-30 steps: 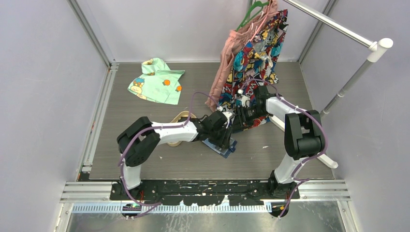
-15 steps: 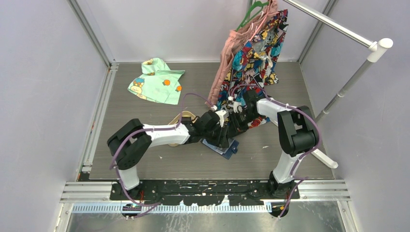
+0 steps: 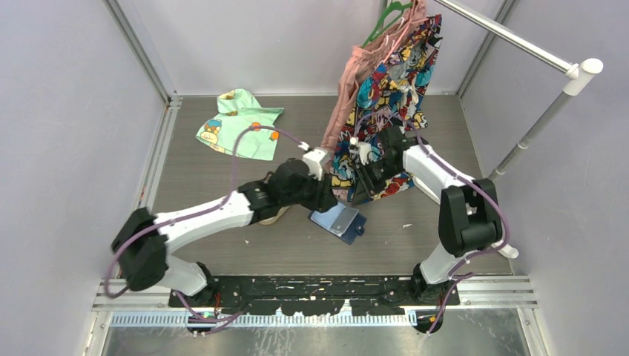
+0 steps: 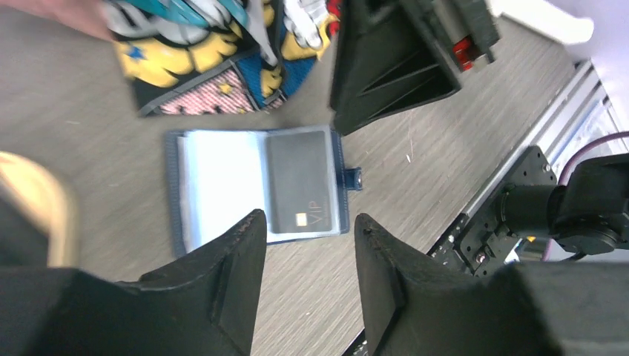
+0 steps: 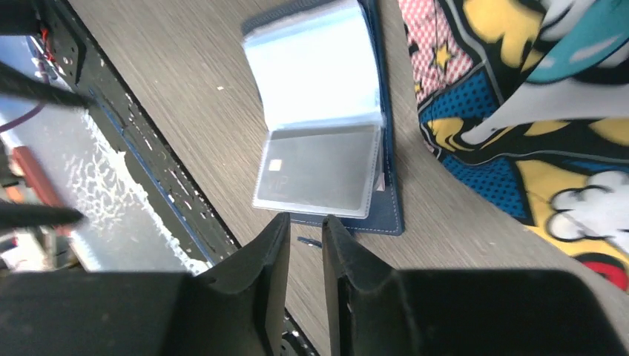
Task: Put the credit cards into the card holder
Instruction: Insert the credit card into the card holder, then pick up the credit card from the storage box.
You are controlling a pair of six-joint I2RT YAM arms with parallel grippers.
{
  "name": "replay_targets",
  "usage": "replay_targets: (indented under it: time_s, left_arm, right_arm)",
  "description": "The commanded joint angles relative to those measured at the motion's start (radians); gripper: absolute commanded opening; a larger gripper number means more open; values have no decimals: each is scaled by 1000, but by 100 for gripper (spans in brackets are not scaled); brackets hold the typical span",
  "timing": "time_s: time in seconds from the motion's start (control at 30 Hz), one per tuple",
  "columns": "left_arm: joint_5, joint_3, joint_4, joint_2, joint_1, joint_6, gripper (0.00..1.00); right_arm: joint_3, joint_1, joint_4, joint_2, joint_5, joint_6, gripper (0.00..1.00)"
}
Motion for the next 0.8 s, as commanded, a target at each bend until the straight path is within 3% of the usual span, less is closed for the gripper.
replay_targets:
  time_s: [0.0,0.1,0.17,0.33,0.43,0.57,0.63,0.77]
  left_arm:
    - [-176,-35,-91,-217,42,118,51]
    - [-240,-88,-120,-343,90,113,67]
    - [-201,-136,-104,-413,158,79,76]
    - [34,-255,17,-498,329,-104,77]
    - [95,-314,98,-502,387,-181,76]
    - [94,-354,115,-459,445,-197,75]
    - [97,-363,127,-416,476,-198,73]
    - [143,-349,181,-313,530,-231,70]
  right_arm:
    - [187,-5,-209,-119,27,-240,29]
    - [336,0,-316,-144,62,-338,33]
    - [422,20,-330,-164,87,-369,42]
    - [457,78,-317,-225,-68,-640,97]
    - [437,148,-226,-219,-166,-567,99]
    - [410,300,-37,-158,6,-256,99]
    - [383,330,94,-104,57,-93,94]
    - [429,372,176,14,155,50,76]
